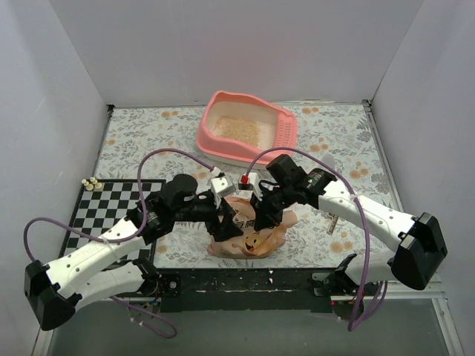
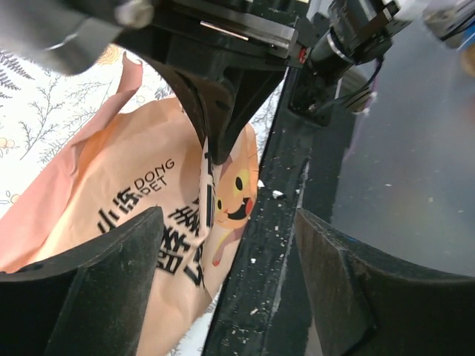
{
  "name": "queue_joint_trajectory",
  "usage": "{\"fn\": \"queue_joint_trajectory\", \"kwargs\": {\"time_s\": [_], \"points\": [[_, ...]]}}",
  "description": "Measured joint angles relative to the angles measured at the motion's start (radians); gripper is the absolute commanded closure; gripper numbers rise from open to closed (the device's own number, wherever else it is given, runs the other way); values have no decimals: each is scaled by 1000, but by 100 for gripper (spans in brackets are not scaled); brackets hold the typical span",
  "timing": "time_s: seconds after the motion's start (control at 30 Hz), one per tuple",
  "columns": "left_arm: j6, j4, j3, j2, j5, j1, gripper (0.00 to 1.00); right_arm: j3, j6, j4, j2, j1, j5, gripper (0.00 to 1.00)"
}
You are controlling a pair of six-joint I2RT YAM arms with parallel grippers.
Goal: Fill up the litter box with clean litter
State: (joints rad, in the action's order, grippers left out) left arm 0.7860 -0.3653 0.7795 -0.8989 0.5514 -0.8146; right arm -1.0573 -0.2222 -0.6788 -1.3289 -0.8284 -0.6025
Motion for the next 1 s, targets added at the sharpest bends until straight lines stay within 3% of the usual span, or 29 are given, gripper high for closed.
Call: {"fn": "queue_joint_trajectory", "kwargs": {"time_s": [0.23,0.47,0.57,0.63,0.77,1.0], "points": [[-122,54,1,-83,-191,-120,23,-1,-2,-5,-2,0,-10,99],[-195,76,-31,-108,-246,-126,33,7,-1,0,9,0,-8,99],[-203,74,-66,-100,-248,-126,45,8,0,1,14,0,-3,99],[-205,68,-77,-95,-249,-126,58,8,5,0,16,0,1,99],[-209,58,-87,-71,-257,-126,100,8,14,6,20,0,9,99],[-216,64,-104,-56,-275,-129,100,0,13,3,18,0,34,99]]}}
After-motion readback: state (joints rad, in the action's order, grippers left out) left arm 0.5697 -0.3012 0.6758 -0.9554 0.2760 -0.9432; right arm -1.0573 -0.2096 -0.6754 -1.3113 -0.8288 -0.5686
